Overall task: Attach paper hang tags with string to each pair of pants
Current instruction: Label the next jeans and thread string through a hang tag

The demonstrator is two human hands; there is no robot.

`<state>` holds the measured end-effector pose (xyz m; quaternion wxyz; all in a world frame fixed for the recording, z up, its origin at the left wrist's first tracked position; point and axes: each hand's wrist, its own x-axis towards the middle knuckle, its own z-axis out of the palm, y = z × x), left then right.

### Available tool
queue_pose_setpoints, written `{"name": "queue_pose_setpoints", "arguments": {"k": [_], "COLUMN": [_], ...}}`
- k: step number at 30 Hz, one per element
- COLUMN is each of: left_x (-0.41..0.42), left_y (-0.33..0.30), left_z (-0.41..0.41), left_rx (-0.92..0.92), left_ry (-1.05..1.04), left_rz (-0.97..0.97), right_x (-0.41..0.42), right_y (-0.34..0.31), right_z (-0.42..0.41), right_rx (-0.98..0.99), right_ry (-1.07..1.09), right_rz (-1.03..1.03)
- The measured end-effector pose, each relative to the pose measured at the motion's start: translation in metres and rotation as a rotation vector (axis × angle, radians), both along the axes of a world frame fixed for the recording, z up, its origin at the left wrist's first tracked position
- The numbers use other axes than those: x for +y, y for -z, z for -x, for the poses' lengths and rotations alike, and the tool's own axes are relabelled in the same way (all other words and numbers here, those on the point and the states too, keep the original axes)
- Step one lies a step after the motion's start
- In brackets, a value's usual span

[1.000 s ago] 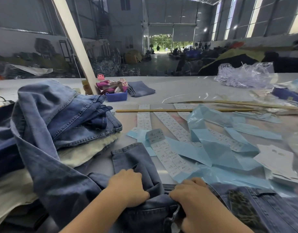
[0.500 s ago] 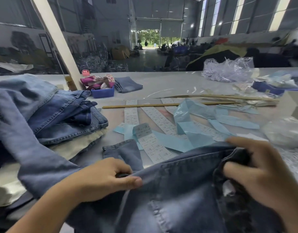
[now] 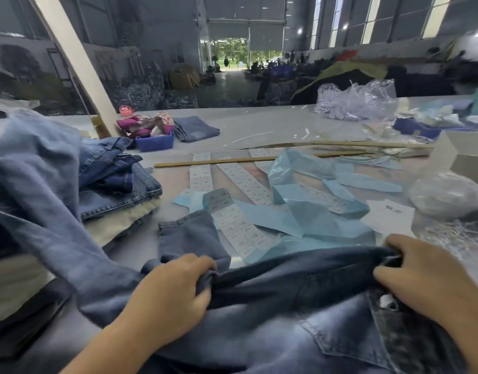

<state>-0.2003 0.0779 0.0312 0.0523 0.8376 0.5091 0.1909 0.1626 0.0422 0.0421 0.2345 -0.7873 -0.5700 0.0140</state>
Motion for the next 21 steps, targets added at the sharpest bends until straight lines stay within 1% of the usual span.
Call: {"name": "queue_pose_setpoints", "arguments": {"k": [1,3,4,5,6,8,9,10,11,13,14,15,17,18,19,20,21], "left_x": [-0.001,0.000,0.000,0.001,-0.001,-0.006,-0.009,-0.009,-0.008,-0.007,-0.007,-0.007,-0.010,-0.013,-0.015,-0.017,-0.018], "left_y": [-0.003,-0.004,-0.004,-0.003,0.000,0.006,0.008,0.009,0.008,0.004,0.002,0.002,0.001,0.000,-0.001,-0.001,0.001], "left_z": [0.003,0.015,0.024,0.032,0.040,0.048,0.050,0.052,0.054,0.056,0.056,0.056,0.058,0.062,0.067,0.075,0.083], "left_rx": [-0.136,-0.415,-0.491,-0.478,-0.392,-0.156,-0.062,-0.008,0.003,-0.048,-0.083,-0.121,-0.206,-0.235,-0.238,-0.207,-0.153], "left_ry": [-0.065,-0.231,-0.316,-0.374,-0.401,-0.390,-0.340,-0.268,-0.198,-0.103,-0.081,-0.075,-0.068,-0.056,-0.038,-0.018,-0.005], "left_rz": [-0.020,-0.081,-0.110,-0.132,-0.151,-0.181,-0.186,-0.180,-0.149,-0.052,-0.017,-0.004,0.008,0.028,0.068,0.117,0.156], "right_x": [0.002,0.004,0.004,0.005,0.005,0.007,0.009,0.012,0.014,0.019,0.021,0.025,0.034,0.037,0.040,0.041,0.041], "right_y": [0.000,0.005,0.010,0.014,0.014,0.004,-0.001,-0.003,-0.003,0.000,0.004,0.010,0.022,0.025,0.027,0.028,0.026], "right_z": [-0.001,0.004,0.010,0.015,0.021,0.038,0.051,0.068,0.088,0.138,0.161,0.181,0.208,0.213,0.213,0.210,0.205], "right_rx": [-0.022,-0.060,-0.118,-0.214,-0.330,-0.544,-0.577,-0.531,-0.446,-0.261,-0.213,-0.200,-0.250,-0.267,-0.251,-0.189,-0.086], "right_ry": [0.009,0.017,0.031,0.036,0.013,-0.109,-0.226,-0.377,-0.529,-0.756,-0.818,-0.851,-0.874,-0.875,-0.868,-0.866,-0.870], "right_rz": [0.043,0.293,0.411,0.480,0.514,0.486,0.429,0.370,0.325,0.238,0.221,0.240,0.322,0.320,0.274,0.216,0.174]}}
